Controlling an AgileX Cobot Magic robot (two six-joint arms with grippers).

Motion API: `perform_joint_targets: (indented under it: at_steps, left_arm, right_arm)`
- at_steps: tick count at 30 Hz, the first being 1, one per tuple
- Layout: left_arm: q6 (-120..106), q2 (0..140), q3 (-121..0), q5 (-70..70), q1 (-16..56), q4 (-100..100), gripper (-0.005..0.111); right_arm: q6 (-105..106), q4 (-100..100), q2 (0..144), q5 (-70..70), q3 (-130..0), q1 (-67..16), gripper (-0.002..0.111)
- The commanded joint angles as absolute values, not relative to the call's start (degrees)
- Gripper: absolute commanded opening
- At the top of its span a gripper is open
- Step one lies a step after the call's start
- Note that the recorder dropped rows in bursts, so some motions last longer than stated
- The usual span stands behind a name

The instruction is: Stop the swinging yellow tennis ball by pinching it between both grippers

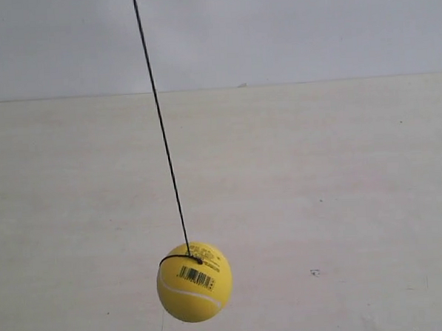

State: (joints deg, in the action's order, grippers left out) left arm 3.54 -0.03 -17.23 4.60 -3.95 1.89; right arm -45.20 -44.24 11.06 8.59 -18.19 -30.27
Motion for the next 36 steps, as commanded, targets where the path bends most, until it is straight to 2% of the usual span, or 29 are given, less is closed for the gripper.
perform_joint_targets:
  at_steps: [1, 19, 30, 36]
  left_arm:
    - [3.4, 0.0, -13.4, 4.0, -4.1, 0.0, 0.005]
    - [3.4, 0.0, 0.0, 0.9, -4.1, -4.1, 0.005]
    - [1.2, 0.0, 0.0, 18.0, -4.1, -4.1, 0.005]
    - [1.2, 0.0, 0.0, 17.4, -4.1, -4.1, 0.005]
  right_arm:
    - [-45.1, -44.1, 10.9, 8.7, -18.4, -30.4, 0.000]
    - [-45.1, -44.1, 10.9, 8.7, -18.4, -30.4, 0.000]
    - [-45.1, -44.1, 10.9, 8.7, -18.4, -30.4, 0.000]
    - [-45.1, -44.1, 10.9, 8.7, -18.4, -30.4, 0.000]
